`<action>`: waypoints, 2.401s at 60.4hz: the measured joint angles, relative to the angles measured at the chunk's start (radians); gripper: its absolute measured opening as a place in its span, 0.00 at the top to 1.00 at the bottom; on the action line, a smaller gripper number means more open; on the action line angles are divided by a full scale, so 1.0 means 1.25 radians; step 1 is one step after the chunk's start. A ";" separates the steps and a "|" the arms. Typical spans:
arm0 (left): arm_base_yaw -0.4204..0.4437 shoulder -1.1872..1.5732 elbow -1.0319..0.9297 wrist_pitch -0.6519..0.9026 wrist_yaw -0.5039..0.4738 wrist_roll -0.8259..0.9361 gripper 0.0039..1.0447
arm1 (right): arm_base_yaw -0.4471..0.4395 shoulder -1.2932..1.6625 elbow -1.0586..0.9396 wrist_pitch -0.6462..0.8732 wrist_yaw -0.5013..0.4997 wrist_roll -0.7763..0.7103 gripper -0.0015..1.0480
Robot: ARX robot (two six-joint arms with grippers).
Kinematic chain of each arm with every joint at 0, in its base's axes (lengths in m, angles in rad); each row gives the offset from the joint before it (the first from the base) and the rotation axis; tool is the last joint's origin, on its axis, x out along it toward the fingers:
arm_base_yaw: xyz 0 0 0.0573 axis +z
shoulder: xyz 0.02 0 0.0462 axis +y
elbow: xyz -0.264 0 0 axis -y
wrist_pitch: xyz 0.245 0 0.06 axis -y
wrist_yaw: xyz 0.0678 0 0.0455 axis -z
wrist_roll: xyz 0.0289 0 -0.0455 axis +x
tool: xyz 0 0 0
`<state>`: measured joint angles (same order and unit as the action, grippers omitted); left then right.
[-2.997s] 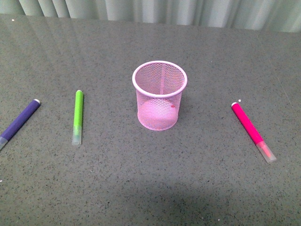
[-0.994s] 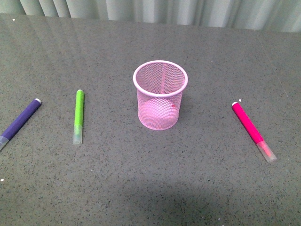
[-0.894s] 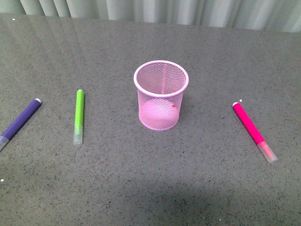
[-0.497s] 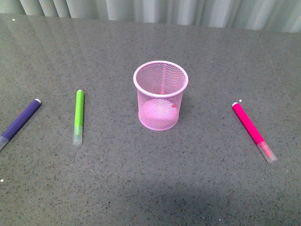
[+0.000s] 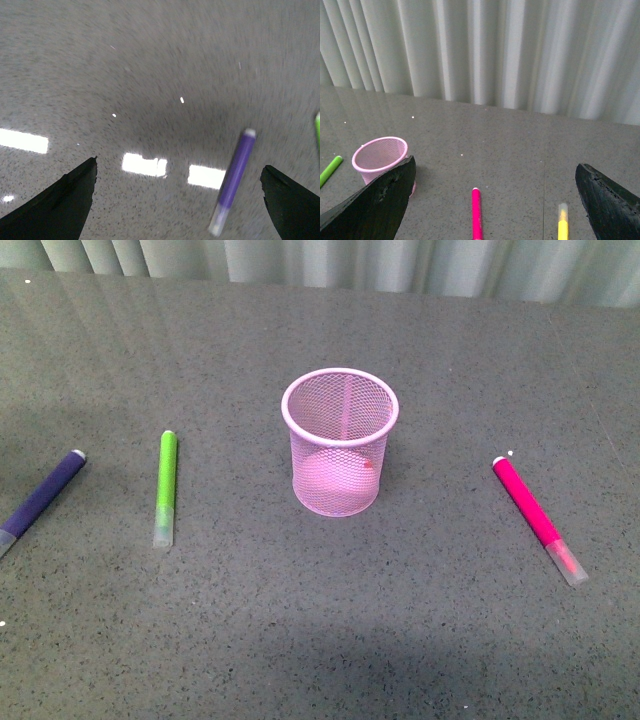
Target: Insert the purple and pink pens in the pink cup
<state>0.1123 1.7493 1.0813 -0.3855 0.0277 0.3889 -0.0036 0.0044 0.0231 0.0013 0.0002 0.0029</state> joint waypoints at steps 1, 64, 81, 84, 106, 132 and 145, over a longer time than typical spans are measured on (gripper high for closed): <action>-0.004 0.005 -0.003 0.001 0.000 0.010 0.07 | 0.000 0.000 0.000 0.000 0.000 0.000 0.07; -0.045 0.265 0.086 0.114 -0.012 -0.073 0.07 | 0.000 0.000 0.000 0.000 0.000 0.000 0.07; -0.057 0.302 0.134 0.106 -0.003 -0.081 0.07 | 0.000 0.000 0.000 0.000 0.000 0.000 0.07; -0.060 0.313 0.143 0.105 0.005 -0.087 0.07 | 0.000 0.000 0.000 0.000 0.000 0.000 0.07; -0.071 0.327 0.159 0.104 0.023 -0.117 0.07 | 0.000 0.000 0.000 0.000 0.000 0.000 0.07; -0.083 0.305 0.111 0.099 0.051 -0.128 0.07 | 0.000 0.000 0.000 0.000 0.000 0.000 0.07; -0.083 0.290 0.082 0.108 0.053 -0.127 0.08 | 0.000 0.000 0.000 0.000 0.000 0.000 0.07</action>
<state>0.0090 2.1113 1.1843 -0.2504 0.0944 0.2302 -0.0036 0.0048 0.0231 0.0013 -0.0002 0.0029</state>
